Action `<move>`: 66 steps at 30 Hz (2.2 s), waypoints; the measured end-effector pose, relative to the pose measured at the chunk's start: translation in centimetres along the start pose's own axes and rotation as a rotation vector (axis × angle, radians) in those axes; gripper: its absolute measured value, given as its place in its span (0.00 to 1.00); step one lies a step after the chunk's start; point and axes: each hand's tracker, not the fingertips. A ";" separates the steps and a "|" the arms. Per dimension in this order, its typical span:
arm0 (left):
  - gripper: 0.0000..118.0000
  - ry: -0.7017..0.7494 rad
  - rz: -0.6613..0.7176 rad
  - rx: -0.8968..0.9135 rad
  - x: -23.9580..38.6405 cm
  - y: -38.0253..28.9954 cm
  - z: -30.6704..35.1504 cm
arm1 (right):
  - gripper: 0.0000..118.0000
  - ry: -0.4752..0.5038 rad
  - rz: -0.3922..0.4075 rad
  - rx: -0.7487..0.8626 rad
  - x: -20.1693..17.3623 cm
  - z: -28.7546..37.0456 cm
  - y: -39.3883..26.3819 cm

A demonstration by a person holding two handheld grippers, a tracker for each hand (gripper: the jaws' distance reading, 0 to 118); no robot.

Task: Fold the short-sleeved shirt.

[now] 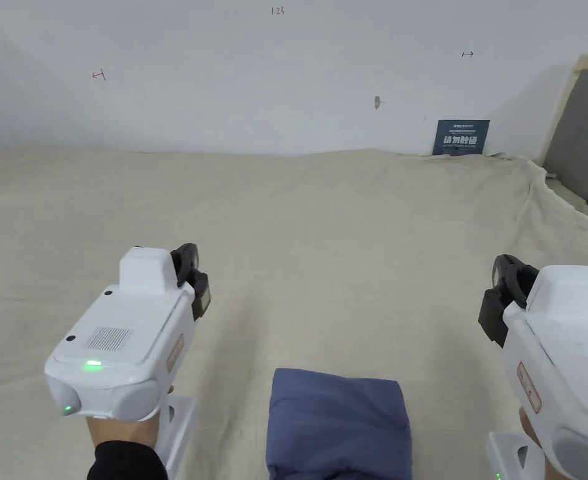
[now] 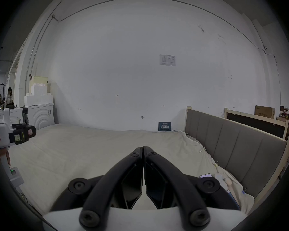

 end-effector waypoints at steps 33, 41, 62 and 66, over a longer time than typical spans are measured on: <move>0.00 0.023 0.085 -0.080 -2.7 -2.8 -0.2 | 0.00 0.212 0.005 -0.323 -7.5 -7.7 -15.5; 0.00 0.008 0.095 -0.150 -3.3 -4.7 -0.9 | 0.00 0.247 0.007 -0.513 -9.5 -9.3 -21.7; 0.86 -0.391 0.451 -0.884 1.1 -15.5 -8.6 | 0.00 0.244 -0.015 -0.594 -9.8 -9.2 -24.6; 0.84 -0.432 0.451 -0.993 1.7 -17.9 -10.7 | 0.00 0.245 -0.014 -0.594 -9.8 -9.1 -24.5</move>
